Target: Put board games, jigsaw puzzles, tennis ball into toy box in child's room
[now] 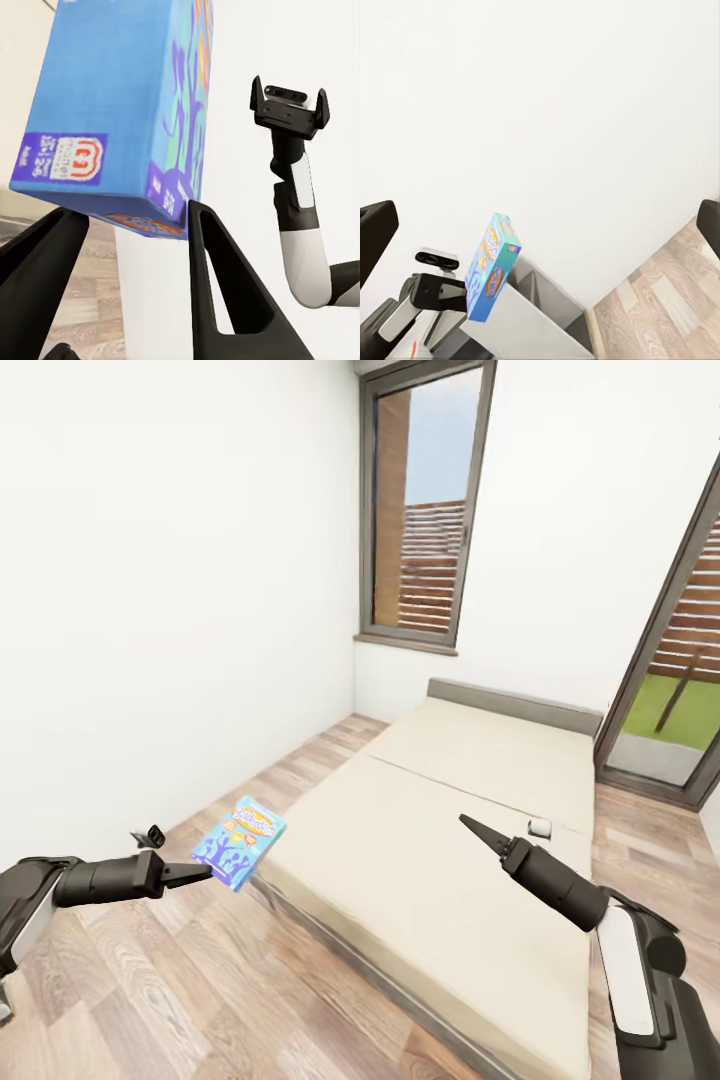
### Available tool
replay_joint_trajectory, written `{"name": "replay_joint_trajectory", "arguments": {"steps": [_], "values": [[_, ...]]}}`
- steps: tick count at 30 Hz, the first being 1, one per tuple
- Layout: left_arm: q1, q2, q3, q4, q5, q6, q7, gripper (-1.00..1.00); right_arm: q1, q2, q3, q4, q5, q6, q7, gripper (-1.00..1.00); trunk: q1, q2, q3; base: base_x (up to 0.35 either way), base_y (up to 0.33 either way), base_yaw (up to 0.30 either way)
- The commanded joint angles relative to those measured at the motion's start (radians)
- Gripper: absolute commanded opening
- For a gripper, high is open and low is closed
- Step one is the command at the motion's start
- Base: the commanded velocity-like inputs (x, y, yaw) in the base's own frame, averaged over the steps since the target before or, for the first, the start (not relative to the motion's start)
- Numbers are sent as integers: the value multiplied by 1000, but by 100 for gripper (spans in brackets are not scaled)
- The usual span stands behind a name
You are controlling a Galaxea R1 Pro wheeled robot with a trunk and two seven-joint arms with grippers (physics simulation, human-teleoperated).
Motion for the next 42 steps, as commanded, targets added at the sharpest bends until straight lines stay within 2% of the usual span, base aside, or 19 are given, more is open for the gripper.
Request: {"name": "replay_joint_trajectory", "arguments": {"steps": [1, 25, 39, 42], "values": [[-1, 0, -1, 0, 2, 10, -4, -100, -1, 1, -2, 0, 0, 5, 3, 100, -4, 6, 2, 0, 0, 273], [-1, 0, -1, 0, 2, 10, -4, -100, -1, 1, -1, 0, 0, 5, 4, 100, -96, 174, 90, 0, 0, 272], [-1, 0, 0, 0, 0, 9, -4, -100, 6, 2, -1, -2, 0, 3, 5, 100, -149, 272, 150, 0, 0, 214], [-1, -1, 0, 0, 0, 9, -4, -100, 8, 1, -1, -2, 0, -16, 6, 100, -161, 293, 163, 0, 0, 191]]}}
